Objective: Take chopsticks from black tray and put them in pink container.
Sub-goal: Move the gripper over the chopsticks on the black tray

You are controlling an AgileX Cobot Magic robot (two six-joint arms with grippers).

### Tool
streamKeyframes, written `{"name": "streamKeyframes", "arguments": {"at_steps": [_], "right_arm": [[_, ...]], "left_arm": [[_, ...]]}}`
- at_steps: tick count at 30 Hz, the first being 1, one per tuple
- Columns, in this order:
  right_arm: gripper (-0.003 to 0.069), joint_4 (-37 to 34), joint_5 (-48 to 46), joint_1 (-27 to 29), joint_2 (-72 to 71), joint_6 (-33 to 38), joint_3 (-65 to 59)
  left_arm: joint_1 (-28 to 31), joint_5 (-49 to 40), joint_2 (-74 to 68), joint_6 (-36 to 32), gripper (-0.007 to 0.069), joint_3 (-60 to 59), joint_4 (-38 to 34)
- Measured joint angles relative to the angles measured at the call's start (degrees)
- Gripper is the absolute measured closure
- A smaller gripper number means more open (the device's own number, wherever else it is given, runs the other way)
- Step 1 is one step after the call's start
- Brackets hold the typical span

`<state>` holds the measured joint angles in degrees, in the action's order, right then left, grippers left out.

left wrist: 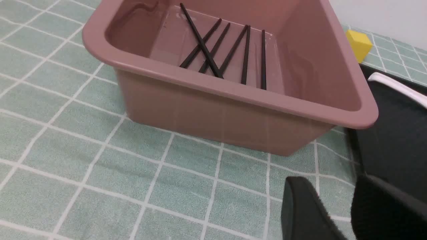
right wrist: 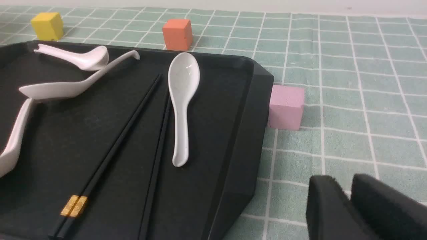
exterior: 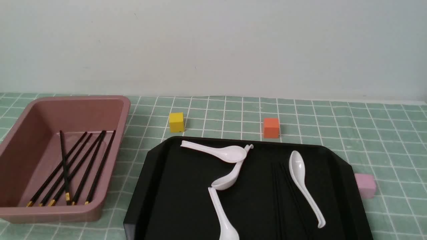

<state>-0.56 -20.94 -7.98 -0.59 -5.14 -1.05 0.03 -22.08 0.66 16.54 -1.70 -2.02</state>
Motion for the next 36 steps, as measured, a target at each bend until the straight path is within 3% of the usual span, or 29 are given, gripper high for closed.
{"name": "streamKeyframes", "arguments": {"at_steps": [36], "right_arm": [[0.0472,0.0,0.0,0.0,0.0,0.0,0.0]], "left_arm": [[0.0,0.0,0.0,0.0,0.0386,0.0,0.0]]}}
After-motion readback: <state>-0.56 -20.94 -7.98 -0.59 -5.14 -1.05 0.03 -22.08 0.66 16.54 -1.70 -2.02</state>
